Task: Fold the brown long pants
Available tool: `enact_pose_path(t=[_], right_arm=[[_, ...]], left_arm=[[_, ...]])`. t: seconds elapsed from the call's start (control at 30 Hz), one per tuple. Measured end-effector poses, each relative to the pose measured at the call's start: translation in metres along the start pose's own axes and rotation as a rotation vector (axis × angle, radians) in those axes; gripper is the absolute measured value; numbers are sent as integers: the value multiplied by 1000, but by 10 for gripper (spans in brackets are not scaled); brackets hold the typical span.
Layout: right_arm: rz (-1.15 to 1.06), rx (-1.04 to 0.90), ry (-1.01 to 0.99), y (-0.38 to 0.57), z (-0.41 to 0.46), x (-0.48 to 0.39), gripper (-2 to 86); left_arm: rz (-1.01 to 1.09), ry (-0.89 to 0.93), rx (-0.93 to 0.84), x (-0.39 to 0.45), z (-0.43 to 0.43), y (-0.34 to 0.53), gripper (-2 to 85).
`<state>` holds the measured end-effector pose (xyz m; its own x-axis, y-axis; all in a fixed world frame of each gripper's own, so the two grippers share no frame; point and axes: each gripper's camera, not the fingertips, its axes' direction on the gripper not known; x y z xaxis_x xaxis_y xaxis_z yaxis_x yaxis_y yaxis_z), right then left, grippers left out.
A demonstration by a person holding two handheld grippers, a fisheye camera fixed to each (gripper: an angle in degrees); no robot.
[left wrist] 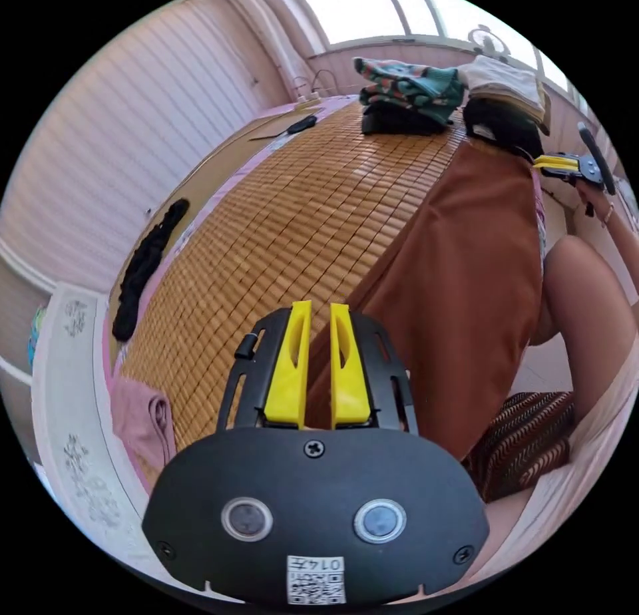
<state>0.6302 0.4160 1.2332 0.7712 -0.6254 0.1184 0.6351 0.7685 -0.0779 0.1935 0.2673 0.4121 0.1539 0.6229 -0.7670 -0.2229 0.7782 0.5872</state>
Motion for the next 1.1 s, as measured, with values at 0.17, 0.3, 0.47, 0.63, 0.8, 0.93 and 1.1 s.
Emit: enact_pose_path(t=[0.17, 0.3, 0.47, 0.63, 0.8, 0.93, 1.1], right_arm=[[-369, 138, -159, -79, -65, -121, 93], [-620, 213, -478, -131, -103, -239, 95], [-823, 171, -550, -189, -133, -377, 90], [-1038, -112, -539, -205, -119, -442, 59], [-1104, -68, -498, -209, -146, -448, 31], [-1117, -74, -517, -214, -166, -445, 14], [-1093, 1, -516, -214, -192, -434, 5]], left_arm=[[-449, -64, -114, -94, -64, 197, 81], [-674, -85, -221, -132, -86, 281, 104], [-861, -29, -193, -171, -105, 335, 128], [-885, 56, -329, -194, -90, 339, 127], [-880, 80, -348, -205, -96, 341, 123], [-898, 140, -340, -220, -110, 349, 115], [-855, 132, -322, -226, -128, 349, 92]])
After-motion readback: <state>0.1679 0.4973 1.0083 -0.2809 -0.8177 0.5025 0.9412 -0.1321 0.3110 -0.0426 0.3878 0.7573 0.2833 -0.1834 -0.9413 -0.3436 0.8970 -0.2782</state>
